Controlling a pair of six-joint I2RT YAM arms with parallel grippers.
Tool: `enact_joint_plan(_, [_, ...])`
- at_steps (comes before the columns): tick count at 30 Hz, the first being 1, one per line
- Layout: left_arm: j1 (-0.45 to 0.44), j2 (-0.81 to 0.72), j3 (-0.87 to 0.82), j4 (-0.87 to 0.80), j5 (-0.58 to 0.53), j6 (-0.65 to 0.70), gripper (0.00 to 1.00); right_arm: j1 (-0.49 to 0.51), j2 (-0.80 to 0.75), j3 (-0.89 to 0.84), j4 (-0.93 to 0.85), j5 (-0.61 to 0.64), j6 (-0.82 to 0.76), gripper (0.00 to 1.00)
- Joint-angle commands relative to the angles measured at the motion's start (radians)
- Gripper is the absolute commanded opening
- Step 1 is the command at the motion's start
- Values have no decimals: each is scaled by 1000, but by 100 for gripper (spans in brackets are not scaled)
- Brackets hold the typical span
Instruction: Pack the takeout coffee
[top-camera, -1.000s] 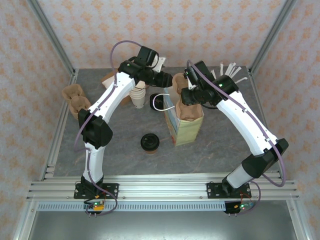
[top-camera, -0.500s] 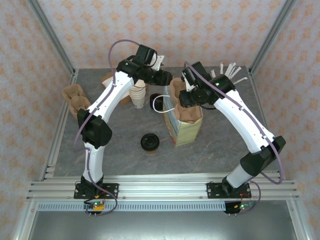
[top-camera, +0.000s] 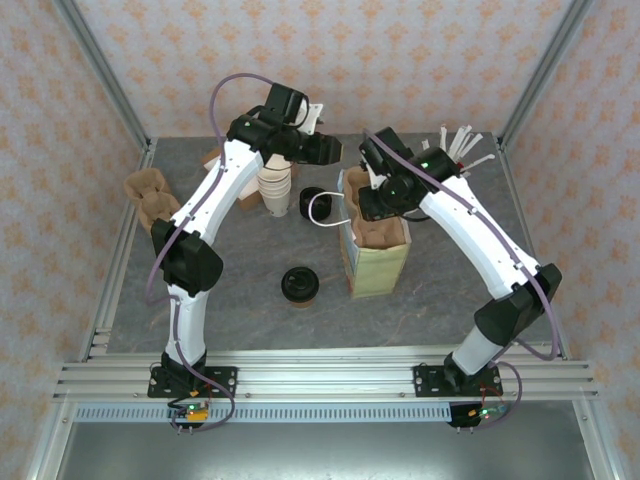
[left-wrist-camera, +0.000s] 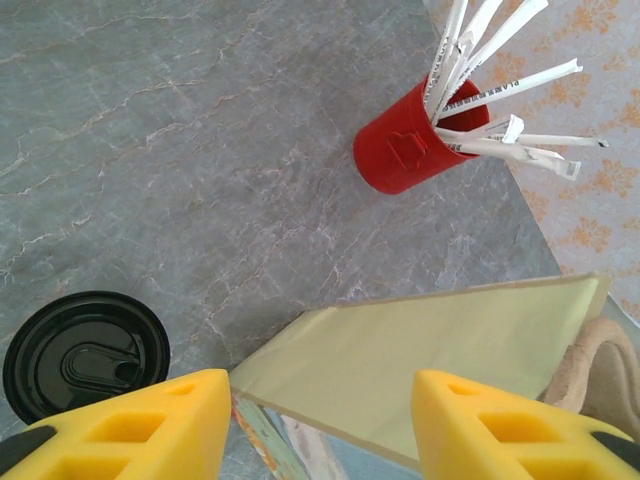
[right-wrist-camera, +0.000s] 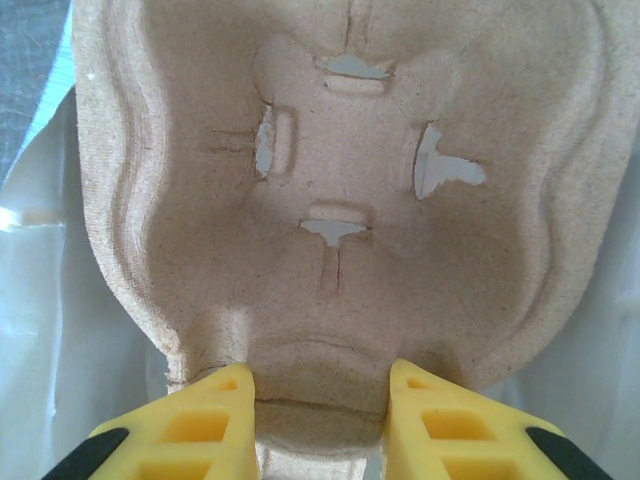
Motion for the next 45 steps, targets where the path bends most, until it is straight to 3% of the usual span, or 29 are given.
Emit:
enact_joint_plan(1, [5,-15,44,-17,4,4,51,-4,17,46,-55,31,-12,29])
enact_joint_plan(10, [5,-42,42,-20,-29,0,52,-5,50,70,-97,45,16,29])
enact_joint_plan(28, [-17,-137,-120,23,61,60,58,-5,32,6,-64,22,56,29])
enact_joint_plan(45, [-43,-47,-85,-15,120,75,59,-6,33,22,-70,32,48,29])
